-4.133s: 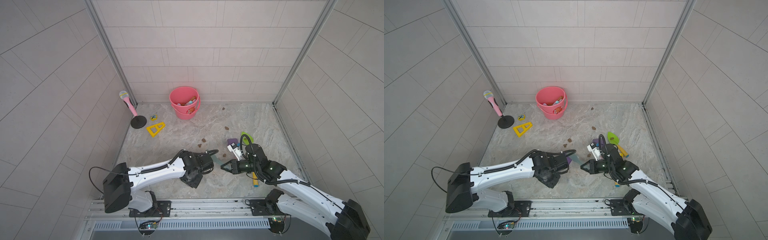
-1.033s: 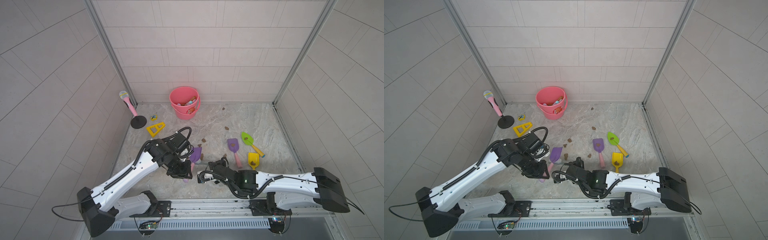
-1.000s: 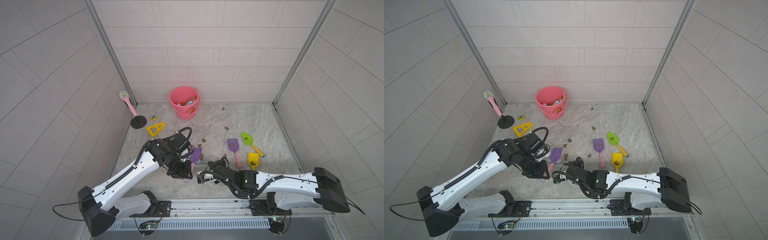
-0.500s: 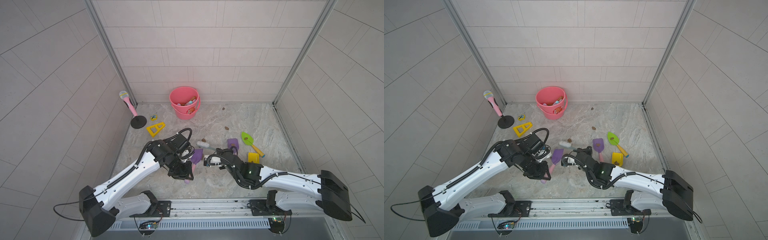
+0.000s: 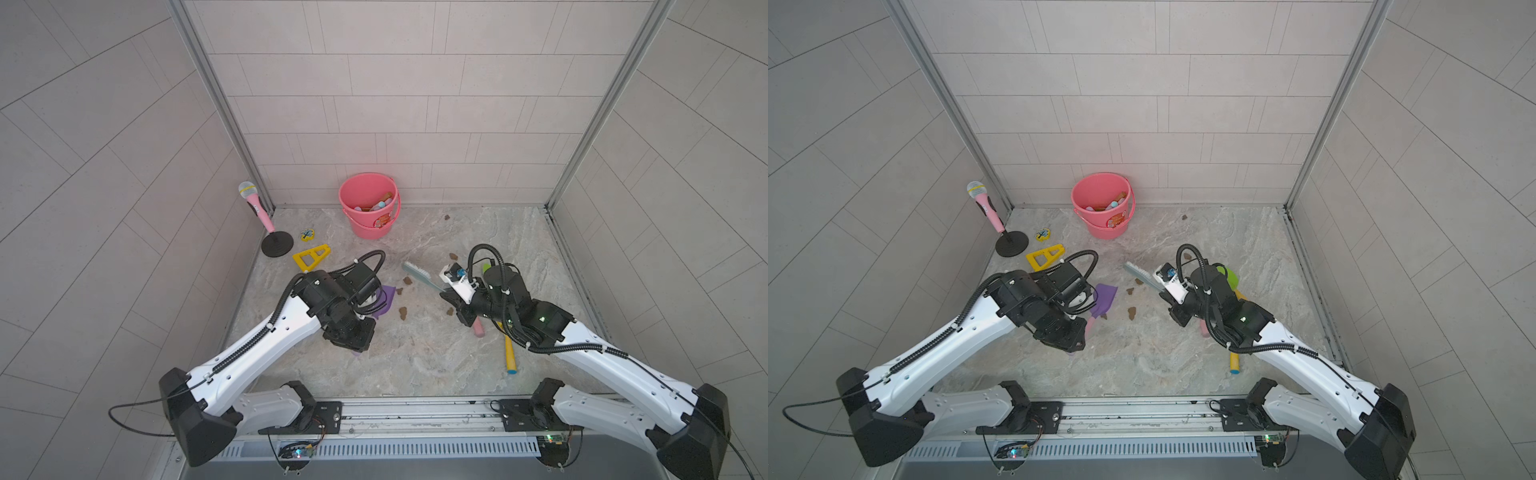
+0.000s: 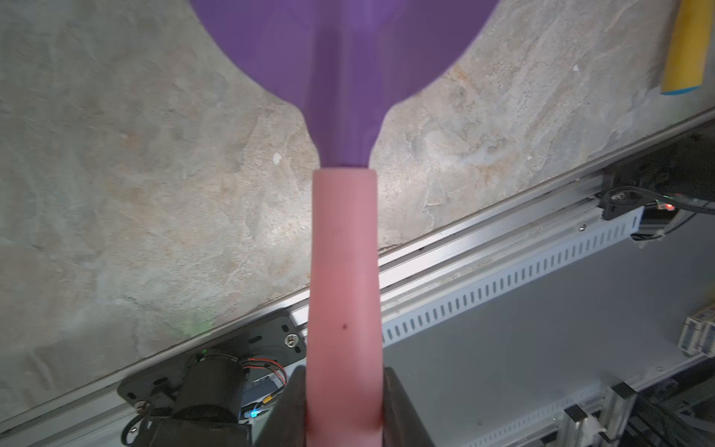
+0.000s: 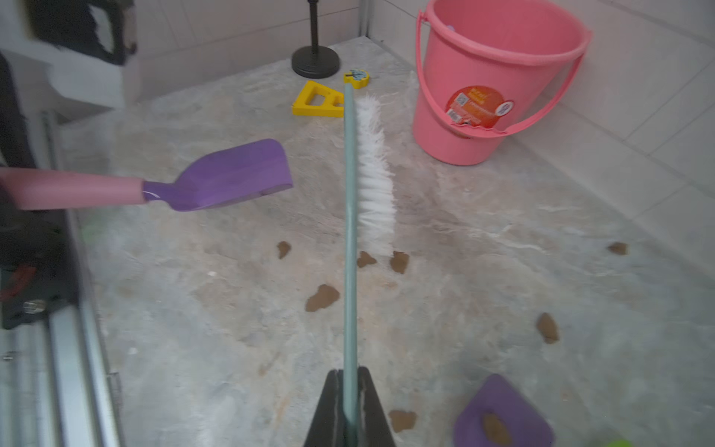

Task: Brush the soil off the hand trowel and place it into the bucket
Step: Brush off the soil from the hand trowel.

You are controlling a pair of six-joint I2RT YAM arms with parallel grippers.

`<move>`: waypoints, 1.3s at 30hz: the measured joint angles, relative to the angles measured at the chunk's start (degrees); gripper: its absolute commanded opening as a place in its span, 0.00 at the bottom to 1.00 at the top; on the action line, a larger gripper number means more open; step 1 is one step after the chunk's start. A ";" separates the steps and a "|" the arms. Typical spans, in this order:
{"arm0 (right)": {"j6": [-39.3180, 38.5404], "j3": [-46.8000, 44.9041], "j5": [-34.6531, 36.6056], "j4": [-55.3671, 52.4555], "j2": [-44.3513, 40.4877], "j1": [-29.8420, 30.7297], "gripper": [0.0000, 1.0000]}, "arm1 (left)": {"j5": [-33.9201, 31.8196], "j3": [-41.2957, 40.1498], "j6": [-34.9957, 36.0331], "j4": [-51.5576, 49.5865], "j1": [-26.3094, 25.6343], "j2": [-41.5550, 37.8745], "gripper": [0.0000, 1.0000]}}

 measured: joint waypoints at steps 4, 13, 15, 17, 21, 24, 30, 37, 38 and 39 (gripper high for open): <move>13.20 0.90 -13.92 -0.46 3.58 -1.20 0.00 | -4.83 1.66 1.44 -1.09 0.00 0.17 0.00; 34.62 0.63 -27.10 7.19 9.09 -0.39 0.00 | -9.81 1.77 2.99 -1.73 -0.42 2.16 0.00; 37.51 0.63 -27.54 8.90 10.60 0.13 0.00 | -9.99 1.73 2.99 -1.73 -0.48 2.16 0.00; 39.76 0.81 -27.91 9.70 12.50 0.79 0.00 | -10.01 1.73 2.99 -1.68 -0.61 2.16 0.00; 42.36 3.91 -29.92 9.94 18.03 2.82 0.00 | -10.60 1.01 2.95 -1.86 -0.66 2.19 0.00; 43.93 6.54 -30.77 10.10 21.55 3.91 0.00 | -10.84 0.74 2.93 -2.19 -0.74 2.19 0.00; 45.40 8.74 -30.67 8.02 24.81 3.28 0.00 | -11.76 -0.07 2.91 -2.67 -0.76 2.19 0.00; 46.75 8.98 -27.41 2.84 25.27 -3.26 0.00 | -12.26 -0.35 3.61 -2.89 -1.86 2.19 0.00; 46.77 9.03 -26.53 1.73 25.27 -4.48 0.00 | -12.22 -0.35 3.78 -3.04 -2.03 2.19 0.00; 46.80 8.92 -25.46 -0.11 25.24 -6.05 0.00 | -12.72 -0.33 3.76 -2.89 -2.03 2.19 0.00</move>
